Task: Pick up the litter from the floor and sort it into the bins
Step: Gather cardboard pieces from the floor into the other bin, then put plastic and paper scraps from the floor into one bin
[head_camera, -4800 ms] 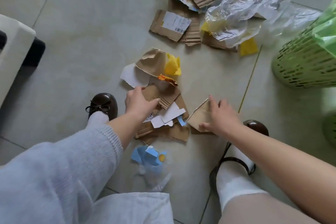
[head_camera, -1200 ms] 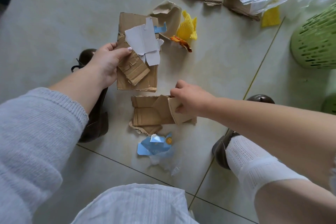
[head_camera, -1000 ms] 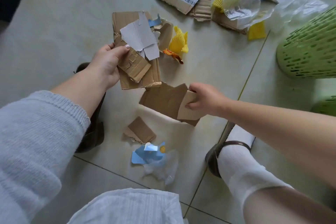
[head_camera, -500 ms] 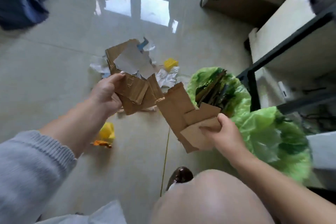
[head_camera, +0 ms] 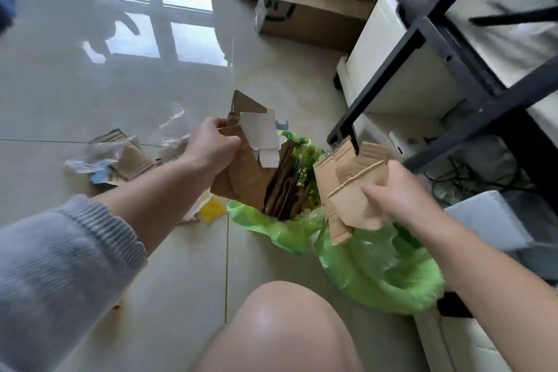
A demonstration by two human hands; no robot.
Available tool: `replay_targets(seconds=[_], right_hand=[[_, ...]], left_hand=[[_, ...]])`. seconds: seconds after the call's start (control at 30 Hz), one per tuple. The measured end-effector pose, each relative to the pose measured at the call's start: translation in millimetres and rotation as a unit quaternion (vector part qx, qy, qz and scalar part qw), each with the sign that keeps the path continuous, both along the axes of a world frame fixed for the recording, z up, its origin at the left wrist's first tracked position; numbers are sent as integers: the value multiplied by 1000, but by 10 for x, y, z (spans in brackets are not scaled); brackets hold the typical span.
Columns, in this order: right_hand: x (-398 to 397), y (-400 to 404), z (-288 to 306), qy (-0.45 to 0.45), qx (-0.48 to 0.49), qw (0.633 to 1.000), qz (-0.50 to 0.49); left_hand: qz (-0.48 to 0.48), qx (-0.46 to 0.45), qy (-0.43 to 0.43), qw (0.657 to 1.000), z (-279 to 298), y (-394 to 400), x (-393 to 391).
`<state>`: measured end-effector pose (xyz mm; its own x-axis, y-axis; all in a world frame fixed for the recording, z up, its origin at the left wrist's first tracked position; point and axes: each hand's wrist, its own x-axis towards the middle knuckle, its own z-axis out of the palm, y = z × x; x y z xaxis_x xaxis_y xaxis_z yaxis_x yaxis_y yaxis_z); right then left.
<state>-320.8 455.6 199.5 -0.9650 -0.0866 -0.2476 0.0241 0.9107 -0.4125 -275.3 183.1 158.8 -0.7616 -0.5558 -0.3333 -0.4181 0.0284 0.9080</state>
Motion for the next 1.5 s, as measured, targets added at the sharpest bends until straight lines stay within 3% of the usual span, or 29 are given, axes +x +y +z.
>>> replay_targets(seconds=[0.1, 0.2, 0.33, 0.57, 0.6, 0.7, 0.77, 0.87, 0.97, 1.1, 1.2, 1.3, 1.4, 1.5], right_hand=[[-89, -216, 1, -52, 92, 991, 78], [-190, -484, 1, -86, 194, 961, 180], [-362, -684, -70, -112, 205, 958, 164], [-415, -848, -449, -118, 227, 958, 130], [-402, -837, -491, -119, 217, 962, 118], [-400, -725, -525, -107, 131, 982, 90], [-393, -589, -504, -123, 71, 987, 74], [-326, -410, -518, -170, -4, 983, 65], [-255, -382, -624, -156, 9, 984, 88], [-243, -497, -781, -82, 74, 986, 129], [-265, -534, -893, -51, 112, 985, 122], [-281, -556, -803, 63, -3, 997, 54], [-263, -796, -563, 208, -158, 965, 37], [-171, -1414, -295, 194, -153, 961, 123]], left_hand=[[-47, -75, 11, 996, 84, -24, -86], [-90, -159, -11, 983, 204, -98, -152], [-194, -287, -94, 934, 231, -49, -224], [-379, -361, -200, 828, -95, 439, -472], [-379, -341, -207, 835, -187, 497, -484], [-310, -223, -196, 903, -338, 522, -519], [-281, -128, -200, 930, -317, 410, -492], [-292, 9, -222, 931, -241, 194, -348], [-314, 77, -212, 922, -263, 138, -184], [-236, 45, -161, 957, -398, 355, -242], [-220, -1, -148, 964, -429, 551, -357], [-257, -49, -117, 958, -437, 557, -390], [-234, -70, -66, 967, -473, 301, -244], [-204, -47, -73, 975, -551, -161, -11]])
